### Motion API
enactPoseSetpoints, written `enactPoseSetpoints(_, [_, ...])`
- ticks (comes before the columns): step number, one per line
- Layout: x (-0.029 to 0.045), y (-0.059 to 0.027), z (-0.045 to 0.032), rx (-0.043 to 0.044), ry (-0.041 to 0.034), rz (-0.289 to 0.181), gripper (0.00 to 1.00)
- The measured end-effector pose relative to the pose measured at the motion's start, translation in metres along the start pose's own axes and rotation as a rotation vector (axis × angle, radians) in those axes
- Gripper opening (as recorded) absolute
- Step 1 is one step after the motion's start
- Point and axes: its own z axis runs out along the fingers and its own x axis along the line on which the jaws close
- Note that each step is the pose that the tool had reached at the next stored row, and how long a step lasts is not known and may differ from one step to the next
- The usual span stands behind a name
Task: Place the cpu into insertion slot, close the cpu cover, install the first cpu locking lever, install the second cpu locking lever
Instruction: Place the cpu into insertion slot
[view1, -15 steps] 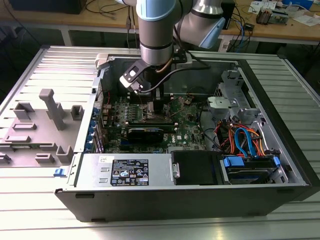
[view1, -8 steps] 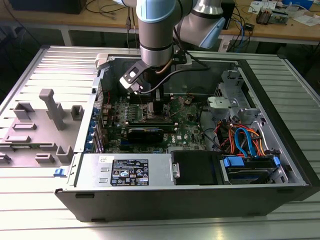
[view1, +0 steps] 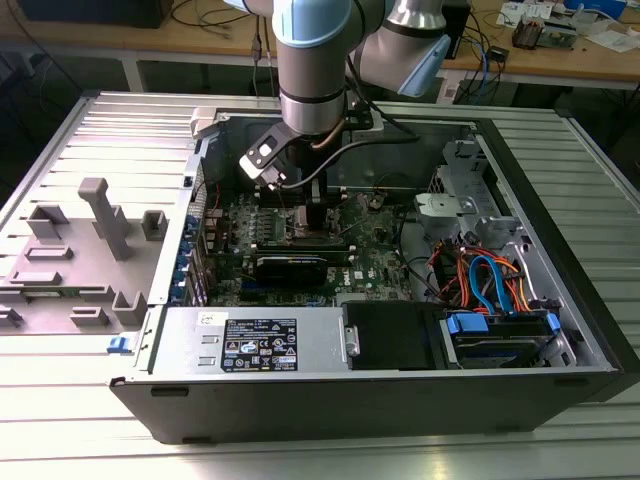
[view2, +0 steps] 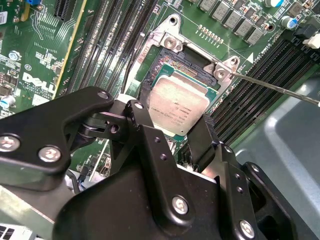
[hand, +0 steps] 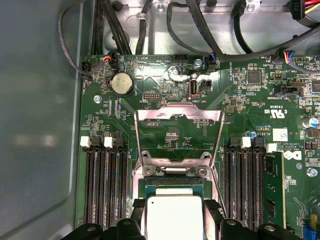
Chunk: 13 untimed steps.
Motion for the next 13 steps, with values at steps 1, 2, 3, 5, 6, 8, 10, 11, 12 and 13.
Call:
enactPoseSetpoints(1, [0.0, 0.0, 0.0001, -0.0001, 0.0, 0.0, 0.54])
enactPoseSetpoints(2, [0.0, 0.0, 0.0005, -0.0002, 0.0004, 0.0, 0.54])
enactPoseSetpoints(3, [0.0, 0.0, 0.0009, -0.0001, 0.0003, 0.0, 0.54])
enactPoseSetpoints(5, [0.0, -0.0002, 0.0027, 0.0009, -0.0008, 0.0, 0.54])
enactPoseSetpoints(6, [0.0, -0.0002, 0.0035, 0.0021, -0.0027, 0.0, 0.54])
enactPoseSetpoints(8, [-0.0001, -0.0004, 0.0059, 0.0031, -0.0037, 0.0, 0.54])
enactPoseSetpoints(10, [-0.0002, -0.0005, 0.0073, 0.0033, -0.0044, 0.002, 0.54])
enactPoseSetpoints(11, [-0.0002, -0.0005, 0.0075, 0.0032, -0.0057, 0.007, 0.54])
enactPoseSetpoints(12, [-0.0002, -0.0006, 0.0083, 0.003, -0.0081, 0.011, 0.54])
enactPoseSetpoints(13, [-0.0002, -0.0007, 0.0091, 0.0037, -0.0153, 0.011, 0.54])
